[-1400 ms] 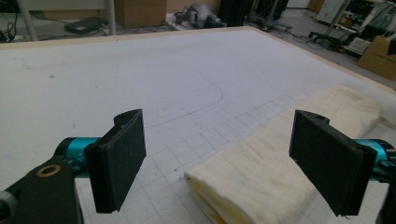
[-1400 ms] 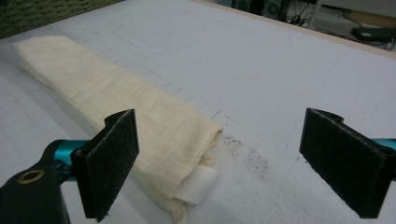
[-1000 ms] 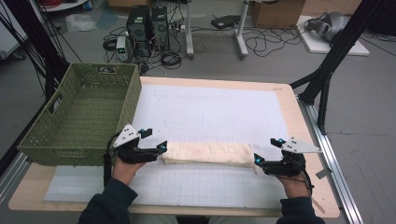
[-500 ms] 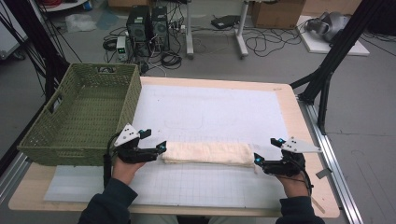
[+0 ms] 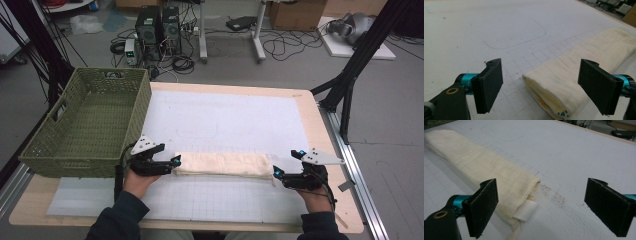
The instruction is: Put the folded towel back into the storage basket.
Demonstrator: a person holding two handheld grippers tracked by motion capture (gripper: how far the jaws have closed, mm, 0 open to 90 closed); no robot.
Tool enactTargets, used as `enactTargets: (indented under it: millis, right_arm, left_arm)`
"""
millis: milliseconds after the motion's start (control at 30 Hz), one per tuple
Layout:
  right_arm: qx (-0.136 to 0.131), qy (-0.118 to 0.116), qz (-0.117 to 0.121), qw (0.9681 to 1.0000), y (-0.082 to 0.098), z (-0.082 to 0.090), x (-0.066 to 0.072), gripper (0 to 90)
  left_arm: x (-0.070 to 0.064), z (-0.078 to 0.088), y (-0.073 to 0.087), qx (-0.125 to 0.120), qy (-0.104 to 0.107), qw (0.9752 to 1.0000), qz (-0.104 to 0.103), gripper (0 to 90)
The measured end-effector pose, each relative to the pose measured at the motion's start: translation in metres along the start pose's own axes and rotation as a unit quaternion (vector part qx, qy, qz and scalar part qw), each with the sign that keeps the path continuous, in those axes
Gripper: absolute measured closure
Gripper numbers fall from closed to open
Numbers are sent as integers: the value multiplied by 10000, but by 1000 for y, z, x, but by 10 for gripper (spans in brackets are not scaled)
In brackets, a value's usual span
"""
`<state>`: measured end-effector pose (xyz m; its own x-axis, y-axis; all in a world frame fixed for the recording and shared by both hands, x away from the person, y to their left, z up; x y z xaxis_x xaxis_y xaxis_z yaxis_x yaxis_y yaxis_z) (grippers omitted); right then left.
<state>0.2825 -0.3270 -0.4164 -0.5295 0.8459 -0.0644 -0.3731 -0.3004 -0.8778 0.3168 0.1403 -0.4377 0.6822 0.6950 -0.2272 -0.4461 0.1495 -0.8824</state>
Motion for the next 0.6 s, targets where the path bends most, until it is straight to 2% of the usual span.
enactTargets:
  millis: [133,500,600]
  right_arm:
    - [91,-51,18,9999,1,-2,1,111]
    - [169,-88,72,9998,1,-5,3,111]
    - [176,-109,62,9998,1,-5,4,111]
  left_arm:
    - [0,-2,3,155,-65,9998,68,252]
    - [-1,-8,11,505,44,9986,160,320]
    - [-2,-9,13,631,77,9979,129,338]
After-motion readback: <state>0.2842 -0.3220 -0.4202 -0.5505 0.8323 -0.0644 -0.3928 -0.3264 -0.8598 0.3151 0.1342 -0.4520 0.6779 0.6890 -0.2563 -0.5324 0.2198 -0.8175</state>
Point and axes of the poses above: each handheld gripper's, and its own axes: z roughly backward along the jaws, y roughly out of its underside, x roughly to its left, the point moved 1 cm from there along -z, roughly forward along the jaws, and after that the axes turned 6 degrees about y, right-handed, at the moved point
